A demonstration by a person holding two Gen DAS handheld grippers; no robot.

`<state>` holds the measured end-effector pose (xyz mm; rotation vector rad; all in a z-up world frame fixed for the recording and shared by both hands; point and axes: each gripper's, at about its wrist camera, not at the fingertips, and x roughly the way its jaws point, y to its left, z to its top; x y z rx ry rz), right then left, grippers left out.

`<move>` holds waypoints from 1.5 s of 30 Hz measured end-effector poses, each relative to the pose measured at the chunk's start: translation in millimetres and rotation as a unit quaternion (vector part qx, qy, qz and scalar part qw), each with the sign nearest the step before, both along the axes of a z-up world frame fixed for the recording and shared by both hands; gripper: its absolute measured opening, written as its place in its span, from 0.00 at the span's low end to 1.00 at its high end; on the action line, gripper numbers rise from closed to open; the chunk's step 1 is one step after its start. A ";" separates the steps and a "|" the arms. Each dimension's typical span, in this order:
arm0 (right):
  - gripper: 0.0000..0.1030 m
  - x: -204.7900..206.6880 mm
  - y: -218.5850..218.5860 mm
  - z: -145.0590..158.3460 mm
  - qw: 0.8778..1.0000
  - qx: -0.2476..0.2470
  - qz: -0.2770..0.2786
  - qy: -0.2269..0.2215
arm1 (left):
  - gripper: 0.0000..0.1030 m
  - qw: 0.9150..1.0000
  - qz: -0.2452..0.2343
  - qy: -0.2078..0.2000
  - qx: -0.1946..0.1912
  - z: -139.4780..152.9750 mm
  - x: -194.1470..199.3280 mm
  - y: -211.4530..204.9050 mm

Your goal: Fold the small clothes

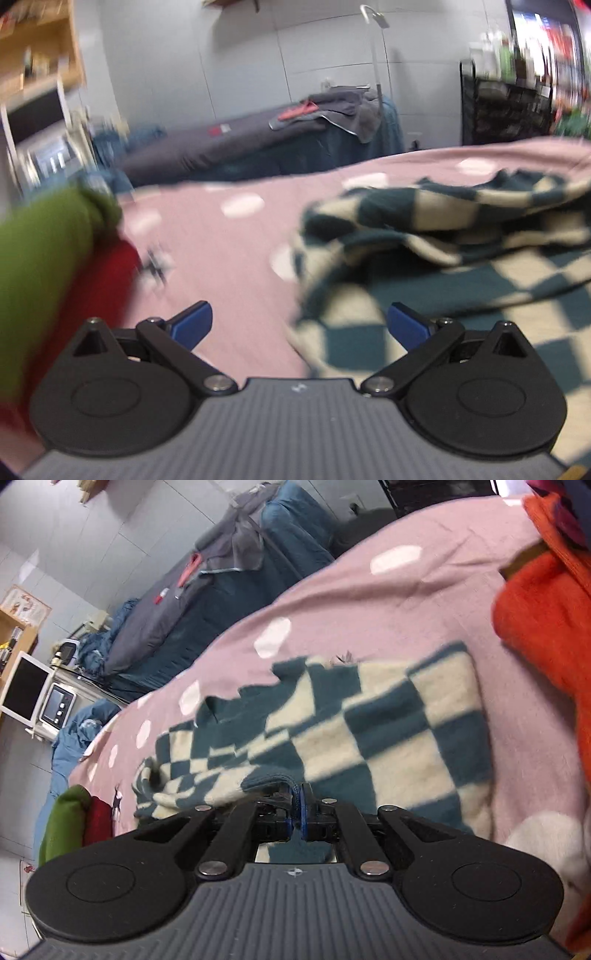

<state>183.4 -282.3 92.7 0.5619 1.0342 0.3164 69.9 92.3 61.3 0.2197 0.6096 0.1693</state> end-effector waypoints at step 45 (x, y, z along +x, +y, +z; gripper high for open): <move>0.40 -53.0 30.3 -42.2 0.975 -0.180 -0.062 -0.118 | 0.41 0.998 -0.019 0.052 -0.008 -45.3 63.0 27.7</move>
